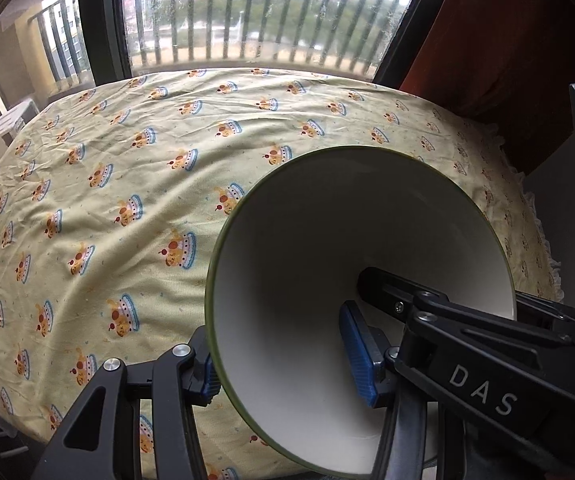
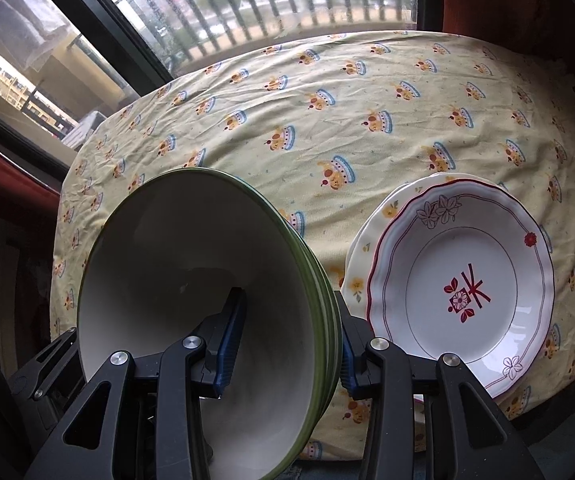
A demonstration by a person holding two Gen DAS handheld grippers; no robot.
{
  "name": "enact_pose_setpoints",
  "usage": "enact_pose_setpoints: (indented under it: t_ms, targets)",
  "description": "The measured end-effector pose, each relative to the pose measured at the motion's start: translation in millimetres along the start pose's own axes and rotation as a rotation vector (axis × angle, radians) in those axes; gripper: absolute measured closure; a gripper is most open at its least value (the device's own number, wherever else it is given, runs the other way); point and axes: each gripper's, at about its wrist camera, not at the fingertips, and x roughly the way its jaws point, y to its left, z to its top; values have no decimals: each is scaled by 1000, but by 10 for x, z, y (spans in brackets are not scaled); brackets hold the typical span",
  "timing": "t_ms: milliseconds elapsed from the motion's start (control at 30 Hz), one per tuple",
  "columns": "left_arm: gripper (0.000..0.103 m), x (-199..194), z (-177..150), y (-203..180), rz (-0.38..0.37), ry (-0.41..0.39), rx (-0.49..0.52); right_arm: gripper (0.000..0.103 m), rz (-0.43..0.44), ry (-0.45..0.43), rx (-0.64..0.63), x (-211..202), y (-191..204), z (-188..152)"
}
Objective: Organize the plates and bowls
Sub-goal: 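Tilt the nested bowls with both grippers and bring them over the plates, then lower the nested bowls onto the red-rimmed plate stack and open both grippers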
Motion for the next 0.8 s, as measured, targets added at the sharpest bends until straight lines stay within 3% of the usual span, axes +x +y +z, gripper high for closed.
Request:
enact_pose_setpoints:
  t_ms: [433,800]
  targets:
    - [52,82,-66,-667,32,-47,-101,59,31,-6,-105,-214,-602,81]
    - [52,246,-65,-1182,37,-45,-93,59,47,-23,-88,-319,-1186,88]
